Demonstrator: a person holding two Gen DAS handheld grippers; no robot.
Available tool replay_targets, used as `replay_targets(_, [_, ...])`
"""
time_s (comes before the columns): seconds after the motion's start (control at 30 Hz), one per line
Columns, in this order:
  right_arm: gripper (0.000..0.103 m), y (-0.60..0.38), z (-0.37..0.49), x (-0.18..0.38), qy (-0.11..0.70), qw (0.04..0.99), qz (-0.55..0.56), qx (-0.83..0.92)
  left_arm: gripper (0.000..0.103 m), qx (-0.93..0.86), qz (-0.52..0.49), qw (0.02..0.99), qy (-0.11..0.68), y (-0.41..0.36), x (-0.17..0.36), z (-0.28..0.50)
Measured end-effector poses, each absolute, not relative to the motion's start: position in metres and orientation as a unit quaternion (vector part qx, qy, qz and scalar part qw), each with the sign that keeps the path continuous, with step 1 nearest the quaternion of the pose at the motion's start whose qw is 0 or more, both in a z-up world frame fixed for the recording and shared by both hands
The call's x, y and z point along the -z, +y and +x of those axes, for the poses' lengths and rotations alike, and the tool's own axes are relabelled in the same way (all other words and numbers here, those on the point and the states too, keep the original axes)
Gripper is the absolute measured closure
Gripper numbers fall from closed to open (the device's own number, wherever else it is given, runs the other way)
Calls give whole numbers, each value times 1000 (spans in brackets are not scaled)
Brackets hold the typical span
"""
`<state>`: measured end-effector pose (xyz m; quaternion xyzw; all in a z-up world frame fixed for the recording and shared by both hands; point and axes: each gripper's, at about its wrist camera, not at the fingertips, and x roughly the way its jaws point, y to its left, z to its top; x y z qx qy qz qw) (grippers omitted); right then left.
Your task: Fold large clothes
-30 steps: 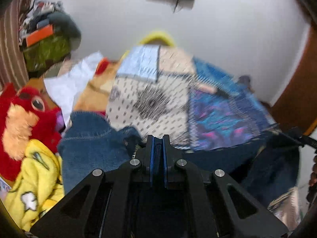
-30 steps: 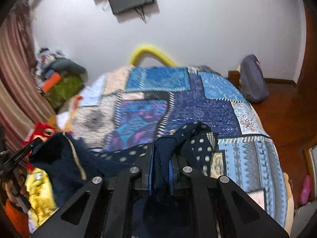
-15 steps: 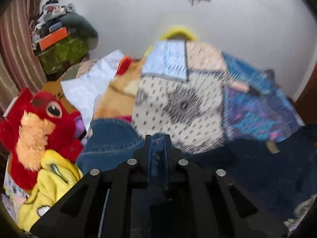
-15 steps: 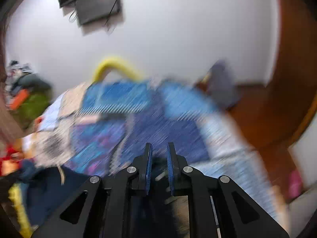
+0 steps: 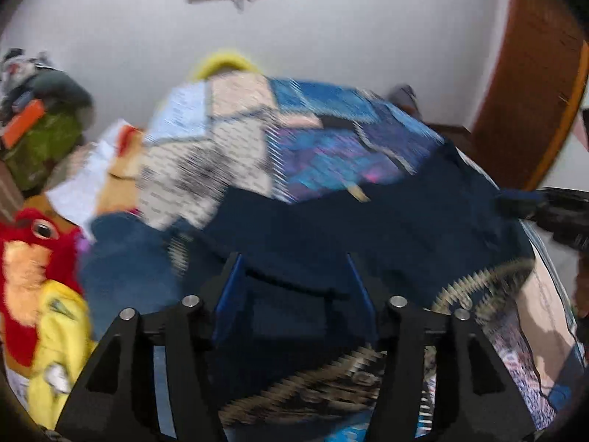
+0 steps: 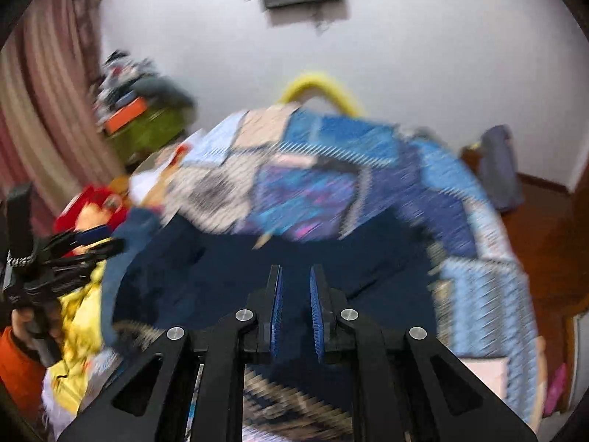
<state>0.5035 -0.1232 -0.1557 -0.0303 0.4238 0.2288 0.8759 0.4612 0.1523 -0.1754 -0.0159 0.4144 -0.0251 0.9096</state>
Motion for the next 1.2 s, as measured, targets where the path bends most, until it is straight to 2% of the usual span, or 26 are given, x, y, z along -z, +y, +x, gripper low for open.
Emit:
replay_targets(0.13, [93, -89, 486, 197, 454, 851, -82, -252, 45, 41, -1, 893, 447, 127, 211, 468])
replay_targets(0.3, [93, -86, 479, 231, 457, 845, -134, -242, 44, -11, 5, 887, 462, 134, 245, 473])
replay_targets(0.37, [93, -99, 478, 232, 455, 850, -135, -230, 37, -29, 23, 890, 454, 142, 249, 469])
replay_targets(0.47, [93, -121, 478, 238, 446, 861, -181, -165, 37, -29, 13, 892, 451, 158, 252, 457])
replay_targets(0.63, [93, -166, 476, 238, 458, 859, -134, -189, 37, -51, 59, 893, 443, 161, 249, 439])
replay_targets(0.73, [93, -177, 467, 239, 448, 867, -175, -128, 37, -93, 87, 886, 445, 166, 254, 430])
replay_targets(0.83, [93, -200, 463, 242, 461, 865, -164, -111, 34, -102, 48, 887, 449, 181, 257, 409])
replay_targets(1.03, [93, -234, 451, 242, 477, 861, -153, -85, 33, -137, -20, 880, 454, 215, 256, 374])
replay_targets(1.07, [80, -235, 448, 241, 476, 860, -170, -65, 33, -145, -23, 879, 454, 219, 255, 369])
replay_targets(1.1, [61, -239, 446, 242, 473, 861, -178, -50, 33, -150, -26, 877, 455, 223, 253, 364])
replay_targets(1.13, [16, -246, 443, 242, 464, 865, -190, -17, 33, -156, -31, 876, 455, 227, 250, 355])
replay_targets(1.17, [1, -254, 440, 242, 456, 869, -192, 1, 32, -160, -39, 877, 452, 232, 245, 346])
replay_targets(1.2, [1, -264, 438, 240, 461, 870, -176, -3, 32, -162, -46, 877, 450, 234, 242, 341])
